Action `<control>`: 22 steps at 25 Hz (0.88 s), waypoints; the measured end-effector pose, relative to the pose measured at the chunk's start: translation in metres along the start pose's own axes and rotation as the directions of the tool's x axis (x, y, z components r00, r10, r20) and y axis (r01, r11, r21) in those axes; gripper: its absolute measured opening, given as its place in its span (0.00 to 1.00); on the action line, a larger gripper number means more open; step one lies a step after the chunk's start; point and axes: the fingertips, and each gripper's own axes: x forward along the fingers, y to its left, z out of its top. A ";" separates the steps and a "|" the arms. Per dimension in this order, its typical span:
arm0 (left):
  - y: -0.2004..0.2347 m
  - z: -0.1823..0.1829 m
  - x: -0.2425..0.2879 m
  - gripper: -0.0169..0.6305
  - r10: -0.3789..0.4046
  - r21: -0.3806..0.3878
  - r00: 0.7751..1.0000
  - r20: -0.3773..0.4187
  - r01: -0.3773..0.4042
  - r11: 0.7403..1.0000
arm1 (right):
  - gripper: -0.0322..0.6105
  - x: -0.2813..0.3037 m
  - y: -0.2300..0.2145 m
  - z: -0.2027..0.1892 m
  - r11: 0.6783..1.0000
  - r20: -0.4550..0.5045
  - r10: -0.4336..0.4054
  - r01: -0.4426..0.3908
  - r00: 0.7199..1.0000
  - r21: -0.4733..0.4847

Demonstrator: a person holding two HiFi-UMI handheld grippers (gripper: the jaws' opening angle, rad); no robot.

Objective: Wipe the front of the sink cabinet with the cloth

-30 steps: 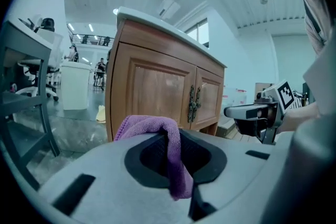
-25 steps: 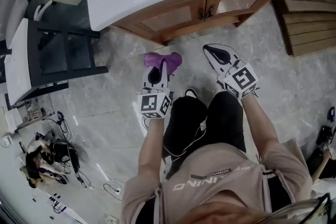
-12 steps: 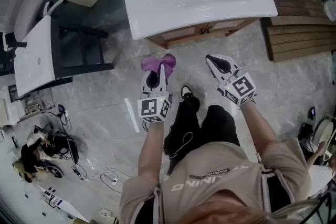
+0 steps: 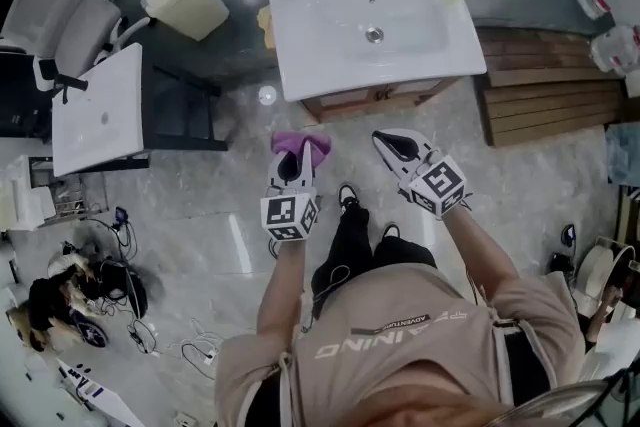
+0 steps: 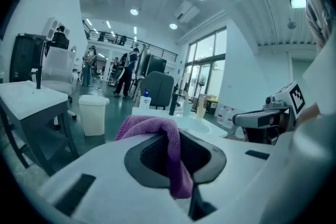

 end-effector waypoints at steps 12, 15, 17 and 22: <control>0.009 0.077 -0.007 0.08 -0.098 -0.017 0.995 0.018 0.098 0.995 | 0.07 0.006 0.007 0.092 0.995 0.097 -0.099 0.099 0.990 0.007; 0.004 0.094 0.001 0.08 -0.134 0.011 0.990 0.033 0.133 0.991 | 0.07 0.003 -0.001 0.112 0.990 0.128 -0.136 0.139 0.982 -0.018; -0.001 0.105 0.008 0.08 -0.155 0.030 0.987 0.043 0.154 0.988 | 0.07 -0.001 -0.008 0.123 0.984 0.144 -0.168 0.175 0.975 -0.042; -0.015 0.126 0.024 0.08 -0.205 0.058 0.976 0.067 0.201 0.978 | 0.07 -0.018 -0.029 0.140 0.966 0.162 -0.229 0.245 0.960 -0.087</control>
